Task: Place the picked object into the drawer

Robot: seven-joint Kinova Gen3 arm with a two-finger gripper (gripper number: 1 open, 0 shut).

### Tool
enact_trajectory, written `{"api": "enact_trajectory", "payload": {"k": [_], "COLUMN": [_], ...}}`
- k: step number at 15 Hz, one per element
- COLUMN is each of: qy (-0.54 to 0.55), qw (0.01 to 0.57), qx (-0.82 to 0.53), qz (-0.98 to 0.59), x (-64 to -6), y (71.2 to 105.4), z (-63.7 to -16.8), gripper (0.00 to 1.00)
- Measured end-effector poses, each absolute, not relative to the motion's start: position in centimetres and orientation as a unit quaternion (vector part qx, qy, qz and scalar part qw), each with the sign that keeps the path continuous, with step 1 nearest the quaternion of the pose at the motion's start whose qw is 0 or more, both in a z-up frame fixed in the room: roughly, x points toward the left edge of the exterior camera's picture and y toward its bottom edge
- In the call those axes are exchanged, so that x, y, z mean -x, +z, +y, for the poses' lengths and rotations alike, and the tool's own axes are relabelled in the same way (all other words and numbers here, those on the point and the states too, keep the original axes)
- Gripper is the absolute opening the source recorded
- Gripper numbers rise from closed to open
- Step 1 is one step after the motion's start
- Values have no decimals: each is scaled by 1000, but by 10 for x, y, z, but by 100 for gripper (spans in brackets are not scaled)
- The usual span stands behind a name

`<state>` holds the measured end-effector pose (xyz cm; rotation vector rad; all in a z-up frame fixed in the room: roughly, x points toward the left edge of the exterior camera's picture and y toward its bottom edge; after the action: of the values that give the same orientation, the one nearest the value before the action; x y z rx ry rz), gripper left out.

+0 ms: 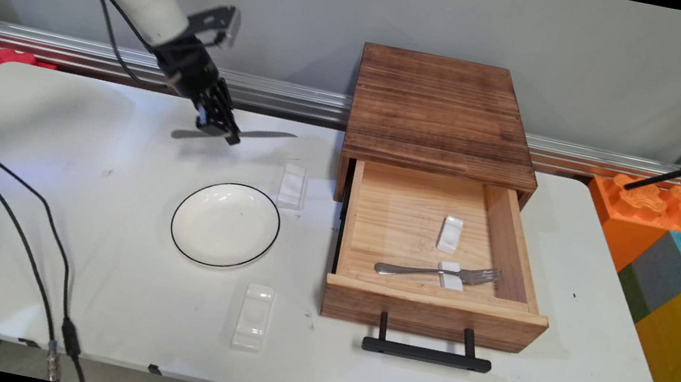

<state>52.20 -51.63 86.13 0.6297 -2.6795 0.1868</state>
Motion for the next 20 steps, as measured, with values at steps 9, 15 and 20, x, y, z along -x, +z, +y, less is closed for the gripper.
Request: {"api": "enact_trajectory", "payload": {"k": [9, 15, 20], "qy": [52, 44, 43], "qw": [194, 209, 205], "qx": [-179, -173, -155], "qz": [-963, -962, -965], "x": [-479, -417, -364], "y": [962, 998, 993], "z": [-484, -474, -483], "gripper": [0, 0, 0]}}
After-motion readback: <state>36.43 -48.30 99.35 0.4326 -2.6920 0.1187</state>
